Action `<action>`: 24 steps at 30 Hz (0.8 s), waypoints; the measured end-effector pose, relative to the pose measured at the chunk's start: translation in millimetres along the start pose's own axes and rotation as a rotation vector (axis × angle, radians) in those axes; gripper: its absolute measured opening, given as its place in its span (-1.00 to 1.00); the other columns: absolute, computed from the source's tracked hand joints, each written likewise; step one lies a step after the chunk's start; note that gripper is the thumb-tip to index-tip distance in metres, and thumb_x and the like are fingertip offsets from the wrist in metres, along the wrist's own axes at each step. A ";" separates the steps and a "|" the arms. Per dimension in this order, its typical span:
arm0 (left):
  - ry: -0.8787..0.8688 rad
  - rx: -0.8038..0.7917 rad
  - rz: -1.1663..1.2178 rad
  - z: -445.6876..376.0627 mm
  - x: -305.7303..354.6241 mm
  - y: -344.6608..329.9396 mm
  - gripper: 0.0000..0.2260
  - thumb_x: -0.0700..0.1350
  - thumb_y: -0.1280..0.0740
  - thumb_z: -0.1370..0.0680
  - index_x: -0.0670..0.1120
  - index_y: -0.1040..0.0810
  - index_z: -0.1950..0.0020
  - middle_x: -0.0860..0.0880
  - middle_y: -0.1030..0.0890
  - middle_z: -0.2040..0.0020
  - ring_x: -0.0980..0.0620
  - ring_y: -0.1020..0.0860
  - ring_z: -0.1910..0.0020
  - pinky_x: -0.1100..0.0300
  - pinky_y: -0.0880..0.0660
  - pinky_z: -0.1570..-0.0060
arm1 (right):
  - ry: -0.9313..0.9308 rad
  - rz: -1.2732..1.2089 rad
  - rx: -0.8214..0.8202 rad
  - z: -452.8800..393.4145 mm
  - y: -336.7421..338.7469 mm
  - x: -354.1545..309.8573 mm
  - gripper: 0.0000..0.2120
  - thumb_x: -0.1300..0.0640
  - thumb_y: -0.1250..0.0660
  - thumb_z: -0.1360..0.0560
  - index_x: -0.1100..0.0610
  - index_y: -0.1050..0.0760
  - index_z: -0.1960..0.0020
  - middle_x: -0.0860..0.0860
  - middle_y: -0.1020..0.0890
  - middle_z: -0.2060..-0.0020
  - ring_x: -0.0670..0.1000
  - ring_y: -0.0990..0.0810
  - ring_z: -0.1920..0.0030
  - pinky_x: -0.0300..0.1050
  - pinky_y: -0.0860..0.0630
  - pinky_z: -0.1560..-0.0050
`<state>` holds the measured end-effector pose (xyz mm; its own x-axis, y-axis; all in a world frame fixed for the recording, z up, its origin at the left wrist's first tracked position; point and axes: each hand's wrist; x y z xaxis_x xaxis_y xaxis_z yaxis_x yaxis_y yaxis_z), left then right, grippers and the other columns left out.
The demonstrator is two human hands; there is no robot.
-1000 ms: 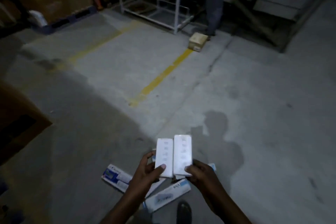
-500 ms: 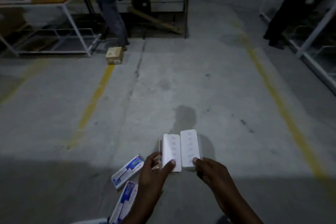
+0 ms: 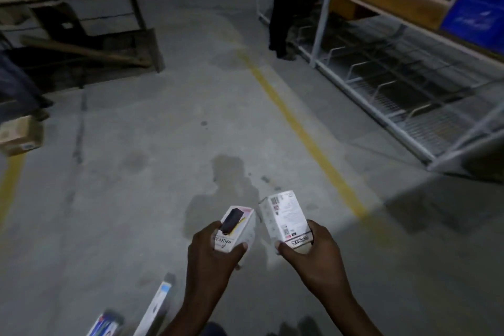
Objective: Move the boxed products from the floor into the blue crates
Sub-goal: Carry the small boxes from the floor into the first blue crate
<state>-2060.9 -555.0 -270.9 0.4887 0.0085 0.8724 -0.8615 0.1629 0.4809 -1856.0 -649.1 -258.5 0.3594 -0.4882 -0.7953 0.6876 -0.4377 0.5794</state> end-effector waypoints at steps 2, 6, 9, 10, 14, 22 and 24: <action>-0.023 -0.028 0.012 -21.8 17.9 -32.0 -0.48 -0.02 -0.68 -0.28 0.40 -0.50 -0.02 0.23 -0.54 -0.07 0.12 -0.67 0.09 0.15 -0.62 0.11 | -0.014 0.007 0.053 -26.4 15.1 6.3 -0.52 -0.27 -0.56 -0.19 -0.09 -0.57 -0.02 -0.16 -0.66 0.09 -0.18 -0.64 0.08 -0.08 -0.62 0.01; -0.046 -0.100 0.030 -80.1 42.7 -95.6 -0.47 -0.05 -0.68 -0.30 0.28 -0.50 -0.10 0.19 -0.54 -0.07 0.25 -0.57 -0.01 0.27 -0.52 0.02 | -0.054 0.010 0.135 -90.4 37.7 13.7 -0.49 -0.30 -0.56 -0.19 -0.08 -0.57 -0.04 -0.15 -0.65 0.08 -0.18 -0.63 0.07 -0.09 -0.61 -0.01; 0.003 -0.209 0.036 -137.9 55.0 -147.9 -0.45 0.12 -0.66 -0.31 0.16 -0.57 -0.23 0.13 -0.58 -0.13 0.06 -0.60 -0.12 0.05 -0.57 -0.12 | -0.073 0.013 0.184 -150.5 54.8 15.1 -0.47 -0.29 -0.55 -0.20 -0.09 -0.57 -0.07 -0.16 -0.64 0.06 -0.20 -0.61 0.06 -0.14 -0.60 -0.01; 0.042 -0.244 0.029 -159.7 56.9 -166.9 -0.38 0.17 -0.65 -0.30 0.09 -0.57 -0.29 0.07 -0.60 -0.17 0.00 -0.61 -0.15 -0.01 -0.58 -0.17 | -0.082 0.018 0.205 -173.0 61.4 15.7 -0.46 -0.31 -0.54 -0.20 -0.10 -0.56 -0.09 -0.18 -0.63 0.05 -0.21 -0.61 0.05 -0.15 -0.59 -0.01; 0.200 -0.372 0.116 -251.6 96.4 -231.9 -0.42 0.21 -0.60 -0.19 -0.03 -0.67 -0.12 0.02 -0.69 -0.03 0.03 -0.65 0.02 0.11 -0.60 -0.04 | -0.143 0.025 0.257 -268.4 87.1 14.6 -0.44 -0.35 -0.53 -0.20 -0.11 -0.56 -0.09 -0.19 -0.65 0.06 -0.22 -0.63 0.06 -0.11 -0.61 0.00; 0.253 -0.716 0.185 -409.6 219.8 -324.7 -0.72 -0.04 -0.42 -0.27 -0.16 -0.71 0.12 -0.09 -0.73 0.20 0.06 -0.62 0.29 0.24 -0.49 0.27 | -0.205 -0.130 0.382 -420.9 153.6 -15.9 -0.65 -0.15 -0.62 -0.29 -0.10 -0.63 -0.01 -0.25 -0.73 0.10 -0.26 -0.69 0.10 -0.18 -0.63 0.06; 0.301 -0.794 0.204 -439.6 245.2 -351.6 -0.70 -0.05 -0.43 -0.28 -0.18 -0.72 0.08 -0.12 -0.73 0.17 0.00 -0.61 0.27 0.17 -0.48 0.22 | -0.219 -0.168 0.427 -450.0 167.1 -15.1 -0.68 -0.08 -0.63 -0.31 -0.10 -0.64 -0.01 -0.27 -0.73 0.10 -0.26 -0.68 0.10 -0.25 -0.60 0.06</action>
<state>-1577.5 -176.5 -264.3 0.4473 0.3545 0.8211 -0.6401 0.7681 0.0170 -1462.6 -375.1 -229.9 0.0941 -0.5112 -0.8543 0.3889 -0.7710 0.5043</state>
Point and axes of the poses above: each hand's wrist, its own z-axis away from the middle knuckle, its own y-axis out of the back of the hand, x = y × z
